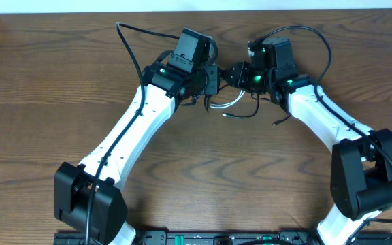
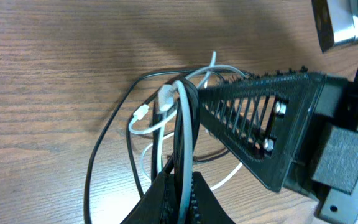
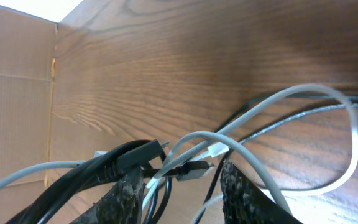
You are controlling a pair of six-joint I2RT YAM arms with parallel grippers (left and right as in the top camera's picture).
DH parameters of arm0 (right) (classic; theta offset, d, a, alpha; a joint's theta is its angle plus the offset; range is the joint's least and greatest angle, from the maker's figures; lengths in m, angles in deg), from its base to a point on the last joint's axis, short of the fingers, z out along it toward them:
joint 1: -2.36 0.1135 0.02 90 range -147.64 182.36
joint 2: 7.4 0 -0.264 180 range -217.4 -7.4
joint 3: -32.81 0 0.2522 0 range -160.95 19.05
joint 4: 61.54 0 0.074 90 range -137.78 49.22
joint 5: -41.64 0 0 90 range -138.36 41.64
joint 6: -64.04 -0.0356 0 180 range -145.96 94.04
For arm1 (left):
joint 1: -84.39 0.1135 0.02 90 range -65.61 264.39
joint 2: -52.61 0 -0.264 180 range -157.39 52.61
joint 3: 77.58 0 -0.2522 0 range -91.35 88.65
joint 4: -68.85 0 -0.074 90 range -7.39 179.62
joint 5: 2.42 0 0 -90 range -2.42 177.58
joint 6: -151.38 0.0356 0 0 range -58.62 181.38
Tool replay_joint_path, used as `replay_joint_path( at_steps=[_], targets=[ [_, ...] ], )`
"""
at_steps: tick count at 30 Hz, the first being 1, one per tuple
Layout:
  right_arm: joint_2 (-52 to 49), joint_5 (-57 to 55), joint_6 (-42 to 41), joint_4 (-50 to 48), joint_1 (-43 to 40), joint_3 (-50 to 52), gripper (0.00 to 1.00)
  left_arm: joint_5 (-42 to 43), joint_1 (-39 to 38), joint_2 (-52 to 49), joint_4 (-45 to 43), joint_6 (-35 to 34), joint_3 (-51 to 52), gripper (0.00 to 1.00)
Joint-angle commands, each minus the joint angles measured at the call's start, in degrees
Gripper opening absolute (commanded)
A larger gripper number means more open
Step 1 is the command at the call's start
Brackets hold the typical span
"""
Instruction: Untangle cables
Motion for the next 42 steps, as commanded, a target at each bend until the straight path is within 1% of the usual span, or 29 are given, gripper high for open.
replay_joint_path(
  at_steps=[1,5,9,16,22,23,25,31,33,37,42],
  targets=[
    [-1.7,-0.2,-0.6,-1.9,-0.2,-0.2,0.37,1.8,0.1,-0.4,0.1,-0.1,0.2,0.07],
    [-2.1,0.0,-0.6,-2.6,-0.2,-0.2,0.36,5.4,0.1,-0.4,0.1,-0.4,0.2,0.08],
    [-2.1,-0.1,-0.5,-2.6,-0.2,-0.2,0.36,6.7,0.1,-0.4,0.1,-4.0,0.2,0.08],
    [-2.1,-0.9,-0.6,-3.1,-0.2,-0.2,0.34,13.7,0.1,-0.4,-0.1,-8.4,0.2,0.08],
    [-2.1,-0.9,-1.3,-4.3,-0.1,-0.2,0.34,16.6,0.1,-0.4,-0.1,-11.4,0.2,0.08],
    [-2.1,-0.9,-1.3,-4.3,-0.1,-0.2,0.33,16.6,0.1,-0.4,-0.1,-11.4,0.2,0.08],
    [-2.1,-0.9,-1.2,-4.2,-0.1,-0.2,0.28,16.6,0.1,-0.4,-0.1,-11.4,0.2,0.08],
    [-2.1,-0.2,-1.2,-3.7,-0.1,-0.2,0.06,16.4,0.1,-0.4,-0.9,-11.4,0.2,0.08],
    [-2.1,0.3,-1.2,-2.3,0.0,-0.2,0.01,16.4,0.1,-0.4,-1.5,-11.4,0.2,0.07],
    [-2.1,0.9,1.5,-0.7,0.2,-0.2,0.01,15.8,0.2,-0.4,-1.9,-11.3,0.2,0.07],
    [-1.1,4.1,3.6,-1.2,-2.0,-0.3,0.01,10.6,0.2,-0.4,-1.5,-11.3,0.2,0.07]
  ],
)
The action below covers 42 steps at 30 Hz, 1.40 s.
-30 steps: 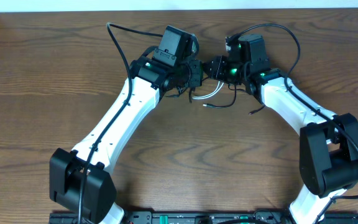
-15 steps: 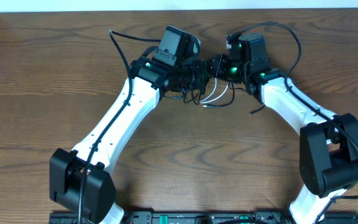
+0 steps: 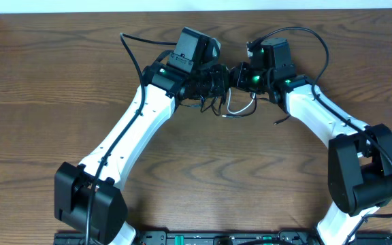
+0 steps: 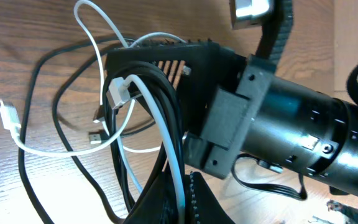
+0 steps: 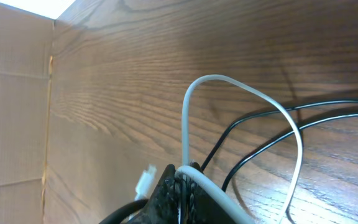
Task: Untangle cables
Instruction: 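Pull the white cable rightward out of the bundle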
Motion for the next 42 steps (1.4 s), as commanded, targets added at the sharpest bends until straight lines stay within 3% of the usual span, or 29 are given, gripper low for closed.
replay_joint_path(
  at_steps=[1,6,13,22,34,39,40,41,42],
  targets=[
    [1.0,4.2,3.5,-0.1,-2.4,-0.2,0.01,-5.7,0.1,-0.4,0.2,-0.3,0.2,0.08],
    [3.9,9.9,7.2,2.0,-6.8,-0.2,0.01,-13.4,0.3,-0.5,1.8,-0.3,0.2,0.08],
    [6.5,27.3,17.5,9.2,-16.7,-0.2,0.01,-14.1,2.4,-0.5,1.9,-0.3,0.2,0.08],
    [6.5,28.0,29.4,21.4,-22.4,-0.2,0.01,-14.1,2.7,-0.5,1.9,0.0,0.2,0.07],
    [6.5,-5.7,31.8,34.6,-21.9,-0.2,0.01,-13.9,2.7,-0.5,1.8,0.9,0.2,0.08],
    [6.5,-16.2,29.2,34.8,-22.0,-0.2,0.01,-8.1,2.6,0.1,1.2,14.1,-1.7,0.07],
    [6.5,-18.0,28.1,34.6,-22.0,-0.2,0.04,-7.4,2.6,0.6,1.2,15.3,-2.3,0.07],
    [6.5,-18.0,28.2,34.4,-22.0,-0.2,0.13,-7.1,2.6,1.2,0.9,15.9,-2.5,0.07],
    [6.5,-17.9,28.2,34.2,-22.0,-0.2,0.29,-7.2,2.6,2.0,0.3,15.9,-2.6,0.08]
  ],
)
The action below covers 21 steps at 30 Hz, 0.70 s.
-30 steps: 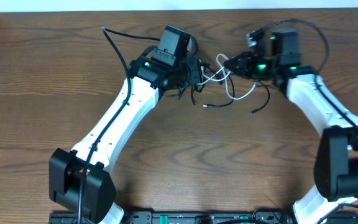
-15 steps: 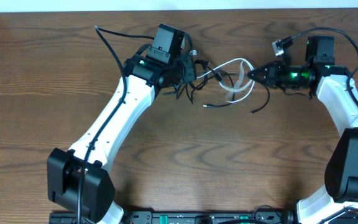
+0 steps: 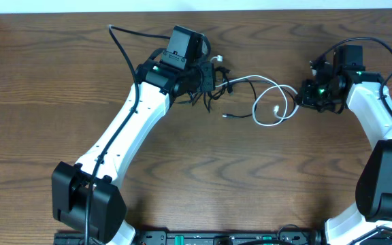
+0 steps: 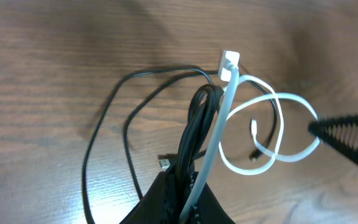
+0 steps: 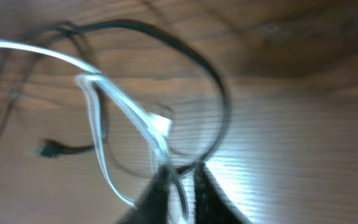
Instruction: Untangle cables
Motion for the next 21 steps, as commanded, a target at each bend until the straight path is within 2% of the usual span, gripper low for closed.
replay_joint_path(
  at_steps=[1,3,4,7,9,12,13,15,21],
  targets=[
    [0.9,-6.2,-0.7,-0.3,0.2,-0.3,0.38,2.4,0.3,3.0,-1.6,6.3,-2.3,0.08],
    [0.9,-3.1,2.0,-0.5,0.2,-0.3,0.54,2.4,0.3,4.5,-2.8,6.3,-2.3,0.07],
    [0.9,-0.6,3.6,-0.7,0.2,-0.3,0.58,2.4,0.3,5.5,-3.6,6.3,-2.3,0.07],
    [1.4,9.0,10.4,-1.3,0.2,-0.6,0.59,3.1,0.2,7.3,-5.1,6.3,-2.3,0.08],
    [2.9,19.8,19.2,-1.5,0.2,-1.4,0.58,5.1,0.2,8.2,-6.3,6.6,-2.3,0.07],
    [5.8,30.2,27.8,-2.0,0.2,-2.0,0.6,7.3,0.2,8.4,-7.4,7.2,-2.3,0.07],
    [8.2,33.4,28.5,-3.8,0.2,-2.1,0.65,8.7,0.2,8.4,-8.2,7.3,-2.3,0.08],
    [10.5,35.8,28.5,-5.6,0.3,-2.1,0.67,9.8,0.2,8.4,-9.0,7.3,-2.3,0.07],
    [14.3,39.6,25.3,-10.6,0.3,-2.1,0.68,12.5,0.2,8.4,-12.2,7.3,-2.3,0.07]
  ],
)
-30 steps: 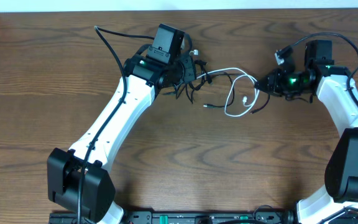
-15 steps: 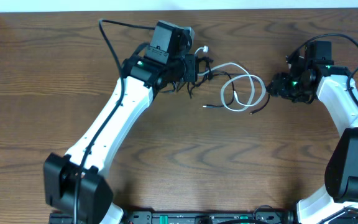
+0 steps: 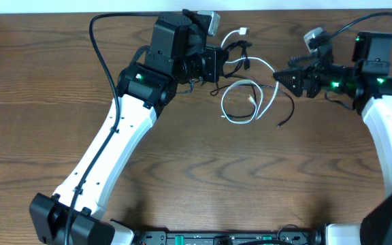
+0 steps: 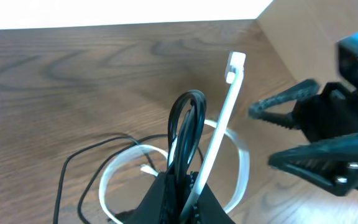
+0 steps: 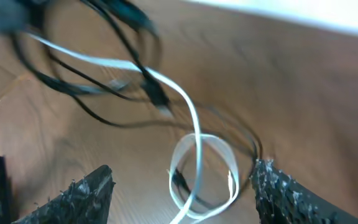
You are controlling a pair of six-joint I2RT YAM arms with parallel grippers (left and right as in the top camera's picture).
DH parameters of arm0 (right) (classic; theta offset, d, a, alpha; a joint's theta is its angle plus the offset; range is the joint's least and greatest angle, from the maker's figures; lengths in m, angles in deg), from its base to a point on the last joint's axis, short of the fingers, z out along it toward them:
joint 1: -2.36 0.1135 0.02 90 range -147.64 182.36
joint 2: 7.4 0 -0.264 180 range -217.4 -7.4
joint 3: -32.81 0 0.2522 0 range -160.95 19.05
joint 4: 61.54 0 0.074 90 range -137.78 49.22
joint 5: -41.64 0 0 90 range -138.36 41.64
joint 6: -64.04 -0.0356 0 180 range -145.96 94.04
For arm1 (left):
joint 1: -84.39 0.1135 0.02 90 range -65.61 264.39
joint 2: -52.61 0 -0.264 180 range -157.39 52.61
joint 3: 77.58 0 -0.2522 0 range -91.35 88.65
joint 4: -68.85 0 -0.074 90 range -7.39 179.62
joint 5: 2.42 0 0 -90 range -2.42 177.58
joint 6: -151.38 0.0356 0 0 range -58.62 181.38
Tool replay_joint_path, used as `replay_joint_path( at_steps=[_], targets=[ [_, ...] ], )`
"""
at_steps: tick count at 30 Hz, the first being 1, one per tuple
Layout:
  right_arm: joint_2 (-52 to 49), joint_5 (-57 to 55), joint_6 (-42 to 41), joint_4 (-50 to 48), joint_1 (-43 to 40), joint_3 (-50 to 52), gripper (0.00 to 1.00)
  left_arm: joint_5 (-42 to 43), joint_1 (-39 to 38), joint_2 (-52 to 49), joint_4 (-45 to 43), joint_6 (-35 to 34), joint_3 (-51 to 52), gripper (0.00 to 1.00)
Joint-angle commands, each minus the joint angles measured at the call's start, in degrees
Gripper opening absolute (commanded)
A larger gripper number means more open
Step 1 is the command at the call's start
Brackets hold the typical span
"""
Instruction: Untangle cables
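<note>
A tangle of black and white cables hangs from my left gripper, which is shut on the bundle and held up near the table's far edge. The white cable's plug sticks up above the jaws. Below, a white loop lies on the wood, and a thin black cable end trails to its right. My right gripper stands wide open to the right of the tangle, holding nothing. In its wrist view the white loop shows between its spread fingers.
The brown wooden table stretches left and toward the front. A white wall edge runs along the back. My left arm's own black cable arcs over the back left. In the left wrist view the right gripper sits close on the right.
My right gripper was shut on the white cable at the far right; now it is open and the cable is free. The left gripper has lifted the bundle toward the back edge.
Both grippers met at the tangle, left shut on the bundle, right open around strands. Then the right was shut on a white cable. Later it stood far right with that cable stretched out. Now it is open and a white loop lies on the table.
</note>
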Motion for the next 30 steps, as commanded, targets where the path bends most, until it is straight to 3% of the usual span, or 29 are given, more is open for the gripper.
replay_joint_path(
  at_steps=[1,8,13,30],
  targets=[
    [0.7,4.8,-1.5,-1.7,0.2,-0.8,0.68,2.7,0.2,0.6,-1.3,1.1,-1.4,0.07],
    [0.5,3.0,-5.1,-4.5,0.7,-0.7,0.67,4.5,0.2,0.6,-2.6,1.1,-1.4,0.08],
    [0.3,-7.2,-9.9,-5.1,2.3,-0.7,0.66,5.9,0.2,0.6,-2.8,1.1,-1.4,0.07],
    [0.1,-6.8,-5.7,-10.9,11.5,-0.7,0.59,6.8,0.2,0.4,3.0,-0.9,-1.3,0.07]
  ],
)
